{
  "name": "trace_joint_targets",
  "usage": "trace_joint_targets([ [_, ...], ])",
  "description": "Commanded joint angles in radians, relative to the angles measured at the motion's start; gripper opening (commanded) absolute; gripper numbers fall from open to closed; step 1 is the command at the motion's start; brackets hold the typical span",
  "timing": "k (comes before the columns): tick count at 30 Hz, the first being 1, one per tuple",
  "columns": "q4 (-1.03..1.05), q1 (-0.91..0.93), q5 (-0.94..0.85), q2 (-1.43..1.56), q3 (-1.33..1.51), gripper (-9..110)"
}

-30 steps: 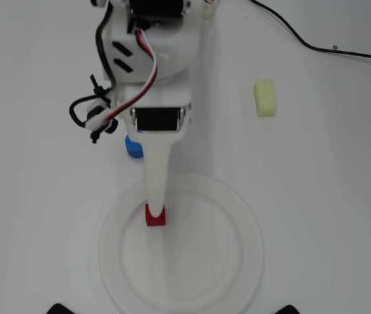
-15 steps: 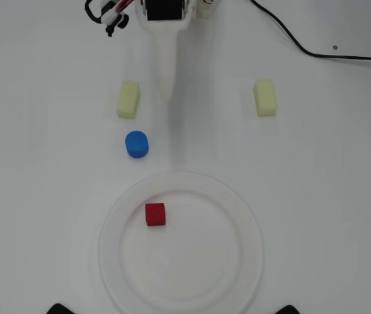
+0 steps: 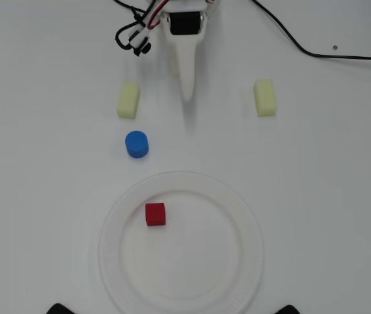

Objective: Grasp a red block and put it in the dish.

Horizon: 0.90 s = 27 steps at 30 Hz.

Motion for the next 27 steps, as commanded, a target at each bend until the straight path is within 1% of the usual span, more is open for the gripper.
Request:
trace_joint_targets([
  [1, -0.018, -0.015, 0.017, 0.146, 0.126, 38],
  [4, 0.077, -0.028, 0.018, 0.403, 0.262, 34],
  [6, 0.101, 0.005, 0.031, 0.443, 0.284, 30],
  [7, 0.107, 0.009, 0.034, 0.443, 0.287, 23],
  [9, 0.117, 0.014, 0.051, 0.443, 0.296, 0],
  [14, 0.144, 0.015, 0.094, 0.443, 0.291, 0],
  [19, 0.193, 0.006, 0.017, 0.443, 0.284, 0],
  [22, 0.206, 0.009, 0.006, 0.443, 0.281, 0],
  [27, 0.206, 0.055, 0.06, 0.442, 0.279, 0],
])
